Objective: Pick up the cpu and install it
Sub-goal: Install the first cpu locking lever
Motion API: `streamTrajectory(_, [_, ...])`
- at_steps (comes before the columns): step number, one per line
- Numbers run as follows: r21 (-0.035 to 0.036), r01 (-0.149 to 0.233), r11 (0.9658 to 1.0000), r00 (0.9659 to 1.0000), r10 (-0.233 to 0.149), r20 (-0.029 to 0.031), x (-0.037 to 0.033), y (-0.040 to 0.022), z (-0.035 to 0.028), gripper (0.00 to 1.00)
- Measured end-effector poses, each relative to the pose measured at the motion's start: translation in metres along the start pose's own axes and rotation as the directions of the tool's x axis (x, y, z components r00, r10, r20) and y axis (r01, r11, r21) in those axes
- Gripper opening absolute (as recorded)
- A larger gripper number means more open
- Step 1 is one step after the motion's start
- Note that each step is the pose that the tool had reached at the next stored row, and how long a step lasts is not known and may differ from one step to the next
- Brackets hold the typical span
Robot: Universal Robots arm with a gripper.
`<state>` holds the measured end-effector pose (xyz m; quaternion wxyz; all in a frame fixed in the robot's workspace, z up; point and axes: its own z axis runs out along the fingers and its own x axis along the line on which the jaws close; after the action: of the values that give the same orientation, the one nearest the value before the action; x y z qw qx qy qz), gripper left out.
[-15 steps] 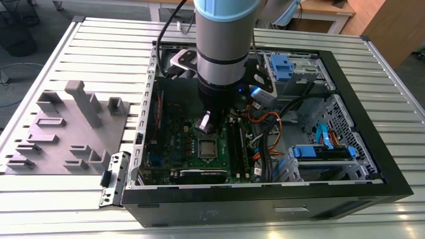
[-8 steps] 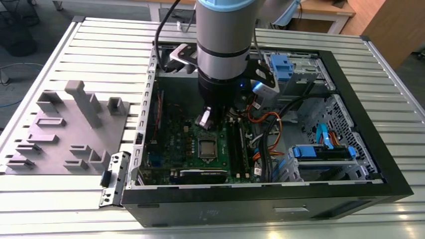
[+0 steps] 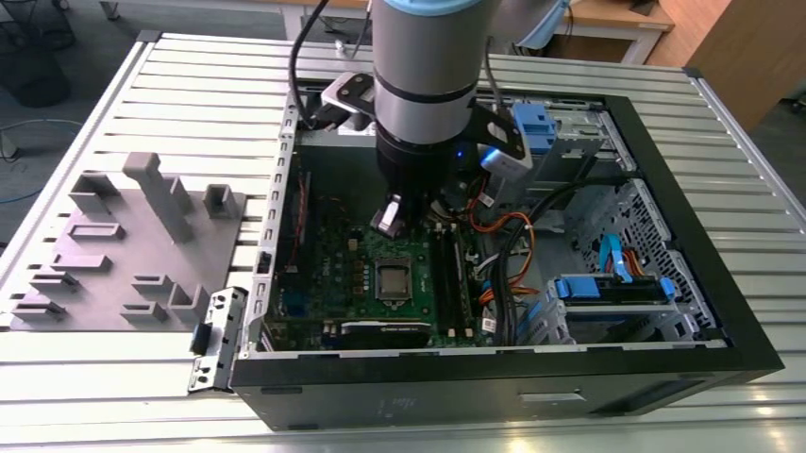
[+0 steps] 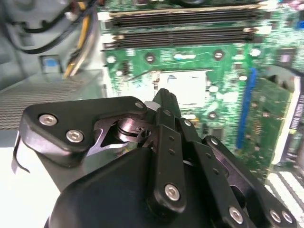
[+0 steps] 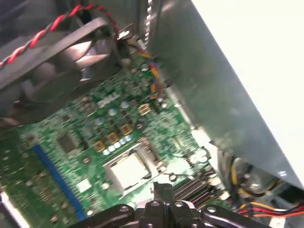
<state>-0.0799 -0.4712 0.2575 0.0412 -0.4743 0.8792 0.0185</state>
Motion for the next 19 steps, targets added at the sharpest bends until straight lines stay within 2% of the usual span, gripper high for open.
streamTrajectory(3, [-0.0297,-0.002,0.9996,0.999,0.004,0.045,0.0002,-0.0001,0.0,0.11])
streamTrajectory(6, [-0.059,-0.003,0.9983,0.996,0.008,0.0894,0.0003,-0.0002,-0.0001,0.11])
streamTrajectory(7, [-0.0614,-0.003,0.9981,0.9956,0.009,0.093,0.0003,-0.0001,-0.0001,0.11])
streamTrajectory(11, [-0.0628,-0.003,0.998,0.9954,0.009,0.0951,0.0,0.0,0.0,0.11])
streamTrajectory(12, [-0.0651,-0.003,0.9979,0.9951,0.01,0.0986,-0.0001,0.0001,0.0,0.11])
streamTrajectory(14, [-0.0772,-0.003,0.997,0.9931,0.012,0.1168,-0.0002,0.0001,0.0001,0.11])
streamTrajectory(16, [-0.0872,-0.003,0.9962,0.9912,0.014,0.1319,-0.0001,0.0001,0.0001,0.11])
streamTrajectory(18, [-0.0932,-0.003,0.9956,0.9899,0.016,0.1409,-0.0002,0.0003,0.0004,0.11])
streamTrajectory(19, [-0.0943,-0.003,0.9955,0.9896,0.016,0.1427,-0.0005,0.0004,0.0009,0.11])
